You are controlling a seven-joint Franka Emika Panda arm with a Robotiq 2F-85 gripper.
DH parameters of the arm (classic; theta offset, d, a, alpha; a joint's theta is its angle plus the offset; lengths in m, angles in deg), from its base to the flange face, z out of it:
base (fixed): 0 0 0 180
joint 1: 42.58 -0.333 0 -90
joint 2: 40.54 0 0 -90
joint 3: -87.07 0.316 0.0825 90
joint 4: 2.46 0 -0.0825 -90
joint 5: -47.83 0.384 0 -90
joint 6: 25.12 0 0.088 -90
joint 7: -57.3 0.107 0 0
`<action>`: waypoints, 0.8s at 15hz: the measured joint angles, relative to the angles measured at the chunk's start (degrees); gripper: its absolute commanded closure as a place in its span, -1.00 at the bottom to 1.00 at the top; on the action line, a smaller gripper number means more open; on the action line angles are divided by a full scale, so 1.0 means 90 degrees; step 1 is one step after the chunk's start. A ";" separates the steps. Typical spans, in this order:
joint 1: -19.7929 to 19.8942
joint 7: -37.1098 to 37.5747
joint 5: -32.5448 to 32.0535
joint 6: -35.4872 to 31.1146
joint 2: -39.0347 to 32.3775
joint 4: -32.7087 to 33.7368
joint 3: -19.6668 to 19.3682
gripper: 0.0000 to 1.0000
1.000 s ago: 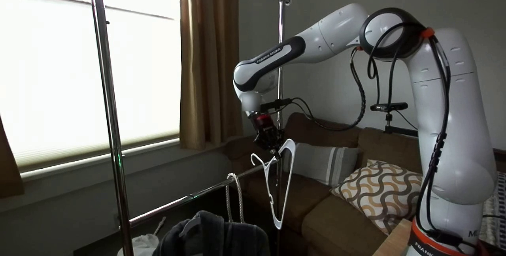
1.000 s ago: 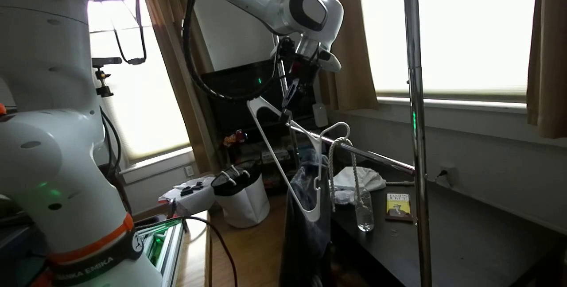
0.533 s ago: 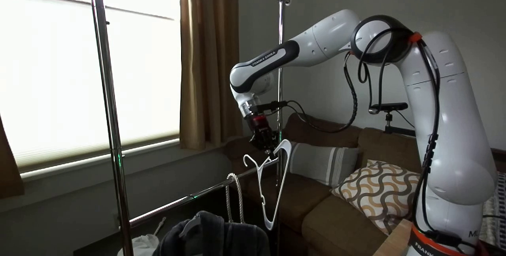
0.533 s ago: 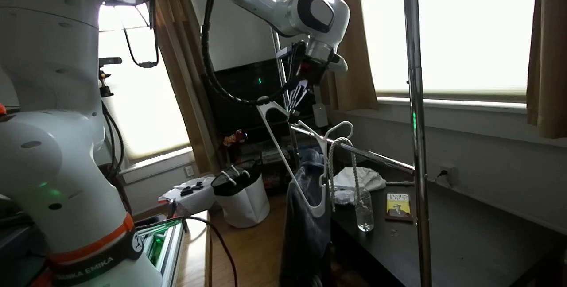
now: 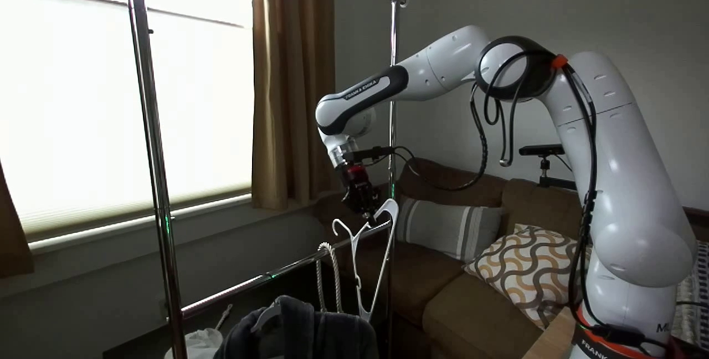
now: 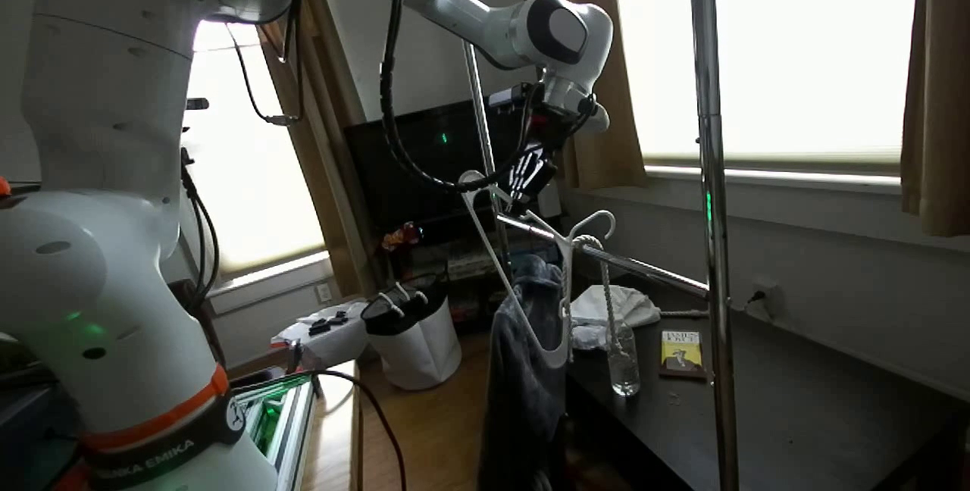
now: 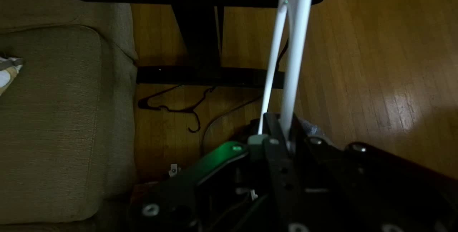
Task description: Move the clothes hanger from the top rail to the bottom rail
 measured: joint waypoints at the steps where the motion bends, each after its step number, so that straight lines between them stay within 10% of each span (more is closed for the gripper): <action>1: 0.0000 -0.0002 0.0000 0.0000 -0.0053 0.0070 -0.0004 0.96; 2: 0.0000 -0.0002 0.0000 0.0000 -0.0102 0.0142 -0.0007 0.35; 12: 0.0023 -0.0018 -0.0093 0.0919 -0.0129 0.0620 -0.0131 -1.00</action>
